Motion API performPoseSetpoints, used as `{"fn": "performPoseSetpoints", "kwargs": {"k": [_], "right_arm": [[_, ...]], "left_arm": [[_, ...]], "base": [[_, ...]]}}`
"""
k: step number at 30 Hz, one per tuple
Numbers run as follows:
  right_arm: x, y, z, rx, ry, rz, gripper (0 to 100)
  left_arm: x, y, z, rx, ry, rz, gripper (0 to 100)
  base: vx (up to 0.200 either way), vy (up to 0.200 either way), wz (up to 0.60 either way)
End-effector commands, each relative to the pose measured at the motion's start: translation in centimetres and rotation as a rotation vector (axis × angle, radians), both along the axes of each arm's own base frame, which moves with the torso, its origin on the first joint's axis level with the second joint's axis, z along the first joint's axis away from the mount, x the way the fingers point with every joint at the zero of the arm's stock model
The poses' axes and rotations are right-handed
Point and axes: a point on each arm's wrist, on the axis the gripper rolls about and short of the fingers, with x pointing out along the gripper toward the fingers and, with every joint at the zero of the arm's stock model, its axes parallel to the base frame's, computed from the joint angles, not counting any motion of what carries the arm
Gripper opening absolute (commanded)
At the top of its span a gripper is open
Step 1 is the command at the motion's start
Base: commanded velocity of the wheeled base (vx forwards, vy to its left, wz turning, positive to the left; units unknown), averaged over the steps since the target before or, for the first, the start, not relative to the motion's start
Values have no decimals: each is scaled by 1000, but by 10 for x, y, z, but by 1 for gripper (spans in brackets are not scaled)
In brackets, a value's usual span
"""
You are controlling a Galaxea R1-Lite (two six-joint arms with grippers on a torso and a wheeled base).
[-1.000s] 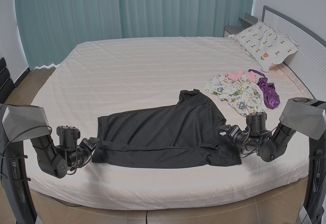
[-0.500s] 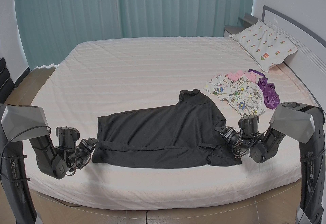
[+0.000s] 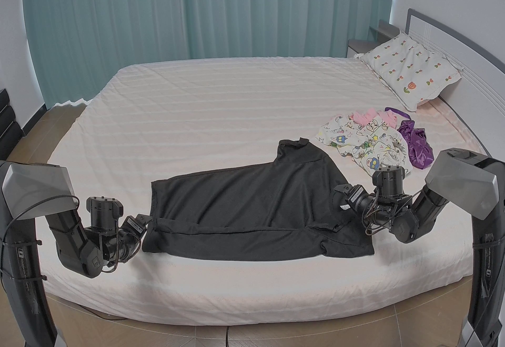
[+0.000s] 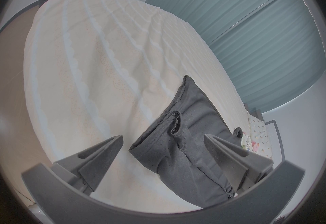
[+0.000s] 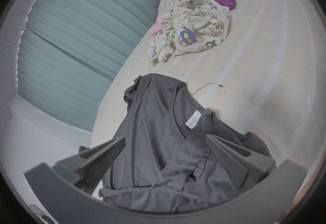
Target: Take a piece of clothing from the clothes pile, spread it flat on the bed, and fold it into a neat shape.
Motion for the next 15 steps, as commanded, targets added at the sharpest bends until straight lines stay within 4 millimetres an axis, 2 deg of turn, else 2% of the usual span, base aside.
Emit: {"fn": "performPoseSetpoints", "kwargs": {"k": [1, 4, 15], "right_arm": [[6, 3, -19, -5, 23, 3, 100], [8, 4, -38, -21, 61, 8, 100], [11, -2, -44, -44, 68, 9, 100]], "left_arm": [[0, 0, -2, 1, 5, 0, 100], [0, 0, -1, 0, -1, -1, 100], [-1, 0, -3, -1, -12, -1, 100]], "base": [[0, 0, 0], [0, 0, 0], [0, 0, 0]]}}
